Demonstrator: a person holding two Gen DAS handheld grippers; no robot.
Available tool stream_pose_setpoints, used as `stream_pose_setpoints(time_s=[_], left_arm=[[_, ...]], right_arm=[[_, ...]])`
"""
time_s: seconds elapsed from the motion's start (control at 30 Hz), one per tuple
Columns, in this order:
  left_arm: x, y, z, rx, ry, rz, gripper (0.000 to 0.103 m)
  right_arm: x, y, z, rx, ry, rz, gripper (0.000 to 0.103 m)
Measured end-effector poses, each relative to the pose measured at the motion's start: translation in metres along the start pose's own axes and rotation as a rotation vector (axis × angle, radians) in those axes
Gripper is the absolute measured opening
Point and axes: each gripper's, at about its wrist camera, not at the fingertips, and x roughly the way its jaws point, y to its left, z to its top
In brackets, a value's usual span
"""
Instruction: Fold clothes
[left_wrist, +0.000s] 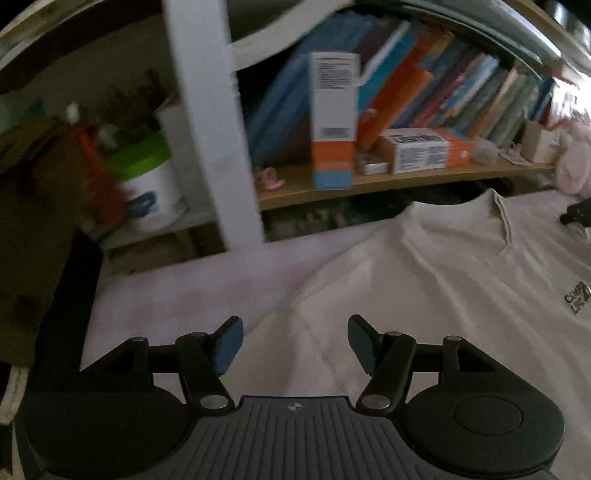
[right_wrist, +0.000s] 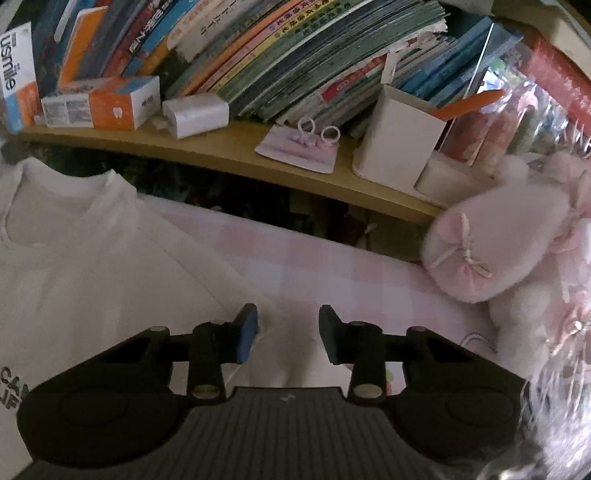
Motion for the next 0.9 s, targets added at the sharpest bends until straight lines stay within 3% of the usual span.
stream_pose_setpoints(time_s=[0.03,0.1,0.23,0.3,0.4,0.43,0.47,0.67,0.83,0.9], left_arm=[[0.002,0.004,-0.001,-0.012,0.004,0.001,0.064],[0.011,0.009,-0.004,-0.028,0.022,0.014,0.064],[0.035,0.015,-0.010,-0.043,0.072,0.048,0.063],[0.043,0.016,-0.011,-0.046,0.082,0.042,0.058],[0.049,0.016,-0.011,-0.066,0.074,0.029,0.031],[0.051,0.015,-0.009,-0.070,0.067,0.033,0.013],[0.053,0.013,-0.007,-0.054,0.064,0.053,0.004],[0.071,0.007,0.009,-0.031,0.053,0.128,0.002],[0.078,0.007,0.017,-0.059,0.046,0.141,0.002],[0.069,0.012,0.016,-0.081,0.043,0.128,0.012]], right_arm=[[0.001,-0.001,0.000,0.005,0.006,0.009,0.028],[0.001,-0.003,-0.001,0.019,0.018,0.021,0.008],[0.006,0.009,0.001,-0.062,0.019,-0.057,0.006],[0.008,0.012,0.003,-0.074,0.011,-0.077,0.005],[0.012,0.014,0.006,-0.076,0.000,-0.098,0.005],[0.013,0.015,0.007,-0.079,-0.003,-0.106,0.005],[0.014,0.016,0.007,-0.084,-0.007,-0.115,0.005],[0.023,0.021,0.013,-0.076,-0.026,-0.177,0.005],[0.030,0.022,0.018,-0.056,-0.031,-0.212,0.005],[0.028,0.023,0.019,-0.063,-0.022,-0.211,0.005]])
